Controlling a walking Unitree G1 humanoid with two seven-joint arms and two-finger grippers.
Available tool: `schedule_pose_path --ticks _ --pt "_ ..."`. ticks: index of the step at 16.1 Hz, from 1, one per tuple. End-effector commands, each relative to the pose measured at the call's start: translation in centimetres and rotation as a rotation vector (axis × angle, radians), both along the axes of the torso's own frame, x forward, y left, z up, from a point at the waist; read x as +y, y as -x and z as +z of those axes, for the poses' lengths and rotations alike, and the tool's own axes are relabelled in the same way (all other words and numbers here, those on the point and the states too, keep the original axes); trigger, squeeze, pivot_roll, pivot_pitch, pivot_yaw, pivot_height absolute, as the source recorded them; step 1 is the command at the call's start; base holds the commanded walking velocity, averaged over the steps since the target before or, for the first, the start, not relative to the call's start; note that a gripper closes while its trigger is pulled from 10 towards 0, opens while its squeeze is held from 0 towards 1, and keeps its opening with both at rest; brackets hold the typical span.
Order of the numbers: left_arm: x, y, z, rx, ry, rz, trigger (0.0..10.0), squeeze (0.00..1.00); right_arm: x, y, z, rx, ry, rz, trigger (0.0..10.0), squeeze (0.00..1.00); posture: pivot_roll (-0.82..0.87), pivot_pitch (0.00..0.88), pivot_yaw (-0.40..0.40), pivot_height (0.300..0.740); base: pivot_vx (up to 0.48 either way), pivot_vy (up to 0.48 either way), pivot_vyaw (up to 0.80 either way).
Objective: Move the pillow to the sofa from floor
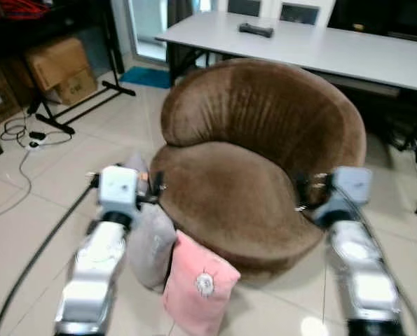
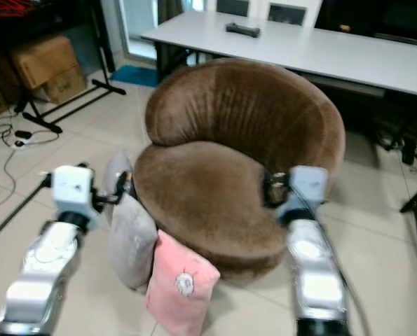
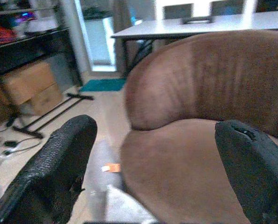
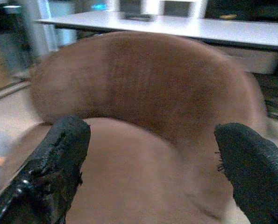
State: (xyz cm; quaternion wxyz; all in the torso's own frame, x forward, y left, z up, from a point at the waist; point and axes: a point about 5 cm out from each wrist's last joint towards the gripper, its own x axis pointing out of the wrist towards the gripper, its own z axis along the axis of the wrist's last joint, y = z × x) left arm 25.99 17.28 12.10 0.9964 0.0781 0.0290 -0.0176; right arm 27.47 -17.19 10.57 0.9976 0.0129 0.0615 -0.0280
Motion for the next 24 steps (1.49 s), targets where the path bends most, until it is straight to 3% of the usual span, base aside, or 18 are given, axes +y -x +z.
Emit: schedule_pose_path --ticks 1,11,24 --pt "-0.43 -0.23 0.37 -0.018 -0.001 -0.009 10.0 0.00 -0.82 -0.09 0.41 -0.016 0.010 -0.016 10.0 0.00 -0.01 0.000 -0.017 0.740 0.307 0.000 0.00" --pt "-0.93 -0.17 0.04 -0.018 0.003 -0.015 10.0 0.00 -0.88 -0.23 -0.11 0.002 -0.062 -0.009 10.0 0.00 -0.01 0.000 -0.009 0.740 0.274 0.000 0.00" --pt "-1.07 -0.01 0.21 -0.052 -0.006 -0.022 10.0 0.00 -1.23 0.13 -0.36 0.000 -0.052 -0.023 10.0 0.00 -0.02 0.000 -0.007 0.595 0.000 0.000 0.00"
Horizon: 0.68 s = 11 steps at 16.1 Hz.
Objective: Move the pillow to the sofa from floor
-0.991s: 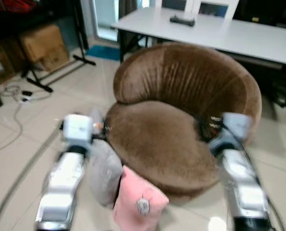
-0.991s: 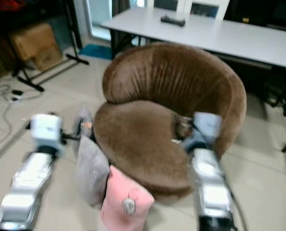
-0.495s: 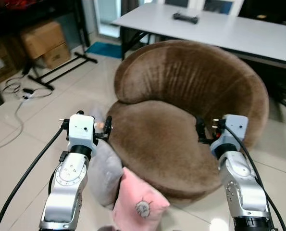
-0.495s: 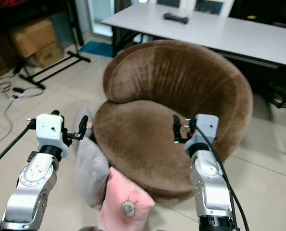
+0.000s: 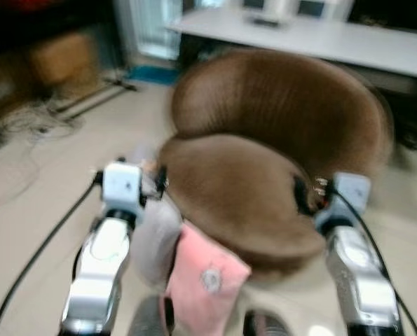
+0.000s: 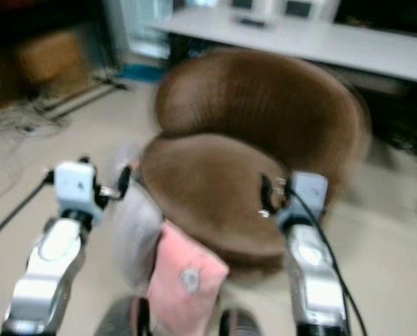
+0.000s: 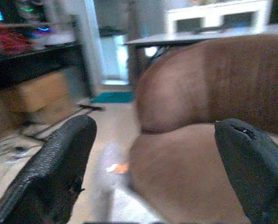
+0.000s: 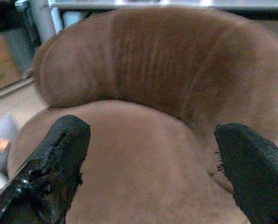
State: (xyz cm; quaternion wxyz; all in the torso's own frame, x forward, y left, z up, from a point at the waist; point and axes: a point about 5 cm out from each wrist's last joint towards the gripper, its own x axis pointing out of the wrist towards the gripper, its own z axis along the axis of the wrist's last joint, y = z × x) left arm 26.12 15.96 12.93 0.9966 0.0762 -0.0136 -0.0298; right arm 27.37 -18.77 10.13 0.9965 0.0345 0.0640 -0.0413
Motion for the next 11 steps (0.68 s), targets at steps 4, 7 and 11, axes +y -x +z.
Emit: schedule_pose_path --ticks 4,7,11 --pt "0.44 0.16 -0.69 0.030 -0.019 0.021 10.0 0.00 0.34 0.03 0.00 -0.002 0.005 0.008 10.0 0.00 -0.02 0.000 -0.012 0.561 0.000 0.000 0.00" --pt "0.40 0.15 -0.77 0.030 -0.011 0.016 10.0 0.00 0.33 0.13 -0.06 0.002 0.029 0.006 10.0 0.00 -0.02 0.000 -0.014 0.561 0.000 0.000 0.00" --pt "0.32 0.17 -0.85 0.028 0.000 0.010 10.0 0.00 0.08 0.11 0.10 -0.008 0.049 -0.005 10.0 0.00 -0.03 0.000 -0.016 0.561 0.000 0.000 0.00"
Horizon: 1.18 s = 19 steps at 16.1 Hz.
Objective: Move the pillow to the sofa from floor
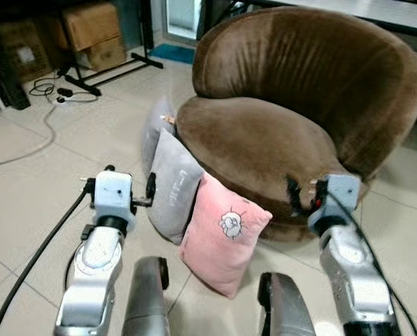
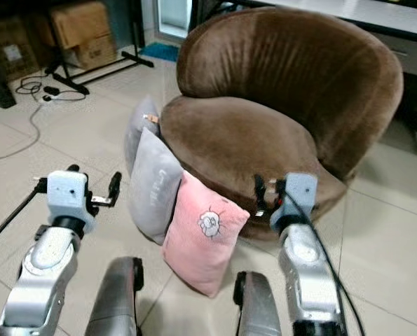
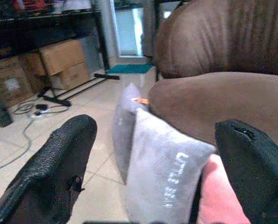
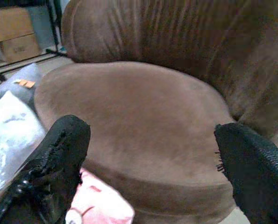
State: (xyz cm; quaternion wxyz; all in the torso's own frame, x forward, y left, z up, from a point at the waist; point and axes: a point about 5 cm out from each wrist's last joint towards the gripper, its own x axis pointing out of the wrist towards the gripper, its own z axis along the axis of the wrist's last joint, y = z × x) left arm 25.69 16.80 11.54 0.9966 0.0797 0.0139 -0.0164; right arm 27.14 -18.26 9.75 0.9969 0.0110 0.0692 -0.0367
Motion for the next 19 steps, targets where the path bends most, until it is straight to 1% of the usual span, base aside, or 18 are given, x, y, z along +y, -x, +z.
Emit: schedule_pose_path --ticks 1,6,7,10,11,12,13,14,15,19 --pt "-0.41 -0.26 0.57 -0.027 0.007 -0.020 10.0 0.00 -0.45 -0.16 0.55 -0.026 0.005 -0.017 10.0 0.00 -0.03 0.000 -0.018 0.561 0.262 0.000 0.00" --pt "-0.10 -0.41 0.73 -0.037 0.005 -0.016 10.0 0.00 -0.29 -0.53 0.50 -0.024 0.005 -0.019 10.0 0.00 -0.01 0.000 -0.023 0.561 0.308 0.000 0.00" --pt "-0.03 -0.41 0.75 -0.039 0.004 -0.014 10.0 0.00 -0.31 -0.63 0.46 -0.027 -0.013 -0.029 10.0 0.00 -0.01 0.000 -0.026 0.561 0.330 0.000 0.00" --pt "0.03 -0.38 0.76 -0.040 0.002 -0.012 10.0 0.00 -0.31 -0.70 0.53 -0.029 0.001 -0.024 10.0 0.00 -0.01 0.000 -0.026 0.561 0.334 0.000 0.00" --pt "0.02 -0.39 0.76 -0.040 0.001 -0.012 10.0 0.00 -0.27 -0.74 0.54 -0.026 0.024 -0.015 10.0 0.00 -0.01 0.000 -0.026 0.561 0.337 0.000 0.00" --pt "0.01 -0.41 0.76 -0.040 0.001 -0.012 10.0 0.00 -0.06 -0.79 0.45 -0.015 0.069 0.011 10.0 0.00 -0.01 0.000 -0.026 0.561 0.334 0.000 0.00" --pt "0.01 -0.42 0.74 -0.040 0.000 -0.013 10.0 0.00 0.01 -0.80 0.40 -0.010 0.092 0.014 10.0 0.00 -0.01 0.000 -0.026 0.561 0.326 0.000 0.80" --pt "0.01 -0.41 0.72 -0.039 -0.001 -0.014 10.0 0.00 -0.01 -0.81 0.36 -0.012 0.078 0.004 10.0 0.00 -0.01 0.000 -0.026 0.561 0.322 0.000 0.80" --pt "0.02 -0.44 0.68 -0.038 -0.001 -0.016 10.0 0.00 -0.14 -0.79 0.24 -0.017 0.031 -0.017 10.0 0.00 -0.01 0.000 -0.023 0.561 0.315 0.000 0.00" --pt "-0.14 -0.47 0.58 -0.034 -0.011 -0.022 10.0 0.00 -0.45 -0.78 0.15 -0.005 0.025 -0.028 10.0 0.00 -0.01 0.000 -0.022 0.561 0.293 0.000 0.00"
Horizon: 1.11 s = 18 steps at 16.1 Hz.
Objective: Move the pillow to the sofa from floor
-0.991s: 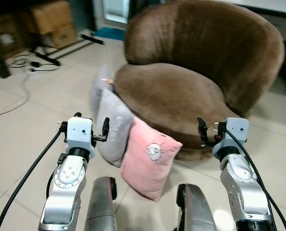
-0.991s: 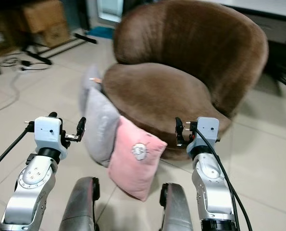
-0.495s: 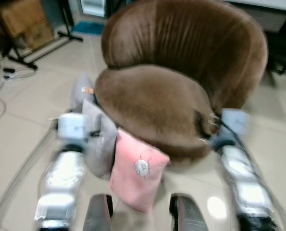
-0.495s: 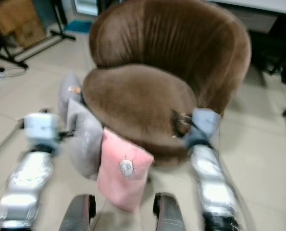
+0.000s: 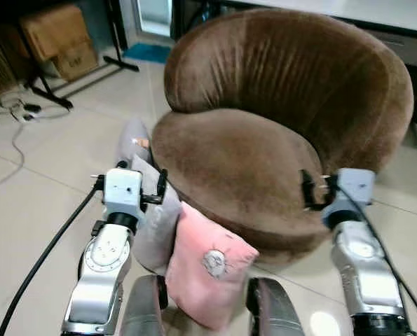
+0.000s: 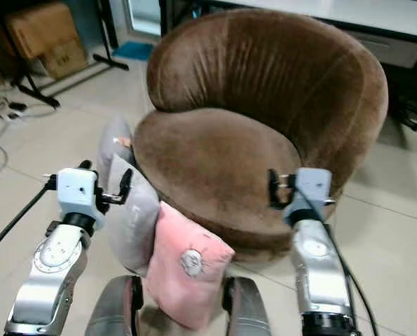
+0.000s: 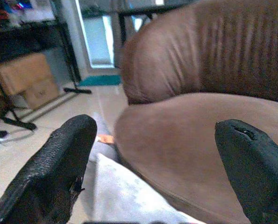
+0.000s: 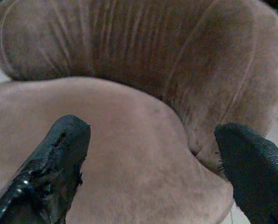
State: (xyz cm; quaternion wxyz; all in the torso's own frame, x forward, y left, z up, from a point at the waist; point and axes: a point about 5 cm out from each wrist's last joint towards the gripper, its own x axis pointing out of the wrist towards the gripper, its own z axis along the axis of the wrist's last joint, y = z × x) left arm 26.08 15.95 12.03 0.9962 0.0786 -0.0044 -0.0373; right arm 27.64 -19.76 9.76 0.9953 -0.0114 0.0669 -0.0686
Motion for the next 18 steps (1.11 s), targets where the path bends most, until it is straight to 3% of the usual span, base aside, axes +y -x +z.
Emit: schedule_pose_path --ticks 1,4,10,13,18 --pt "0.70 -0.10 0.09 0.000 -0.025 0.025 10.0 0.00 0.96 -0.31 0.09 -0.003 -0.037 0.024 10.0 0.00 -0.01 0.000 -0.022 0.561 0.000 0.000 0.00" --pt "0.66 -0.05 0.07 -0.001 -0.031 0.026 10.0 0.00 1.34 -0.37 -0.05 0.011 -0.078 0.066 10.0 0.00 -0.01 0.000 -0.022 0.561 0.000 0.000 0.00" --pt "0.69 0.04 -0.02 -0.002 -0.043 0.030 10.0 0.00 1.45 -0.31 -0.24 0.008 -0.103 0.081 10.0 0.00 0.00 0.000 -0.028 0.506 0.000 0.000 0.00" --pt "0.69 0.10 -0.08 -0.002 -0.046 0.028 10.0 0.00 1.46 -0.16 -0.50 0.021 -0.098 0.079 10.0 0.00 0.00 0.000 -0.028 0.476 0.000 0.000 0.00" --pt "0.51 0.17 -0.18 -0.008 -0.044 0.019 10.0 0.00 1.28 -0.12 -0.67 0.038 -0.057 0.074 10.0 0.00 -0.01 0.000 -0.028 0.466 0.000 0.000 0.00"
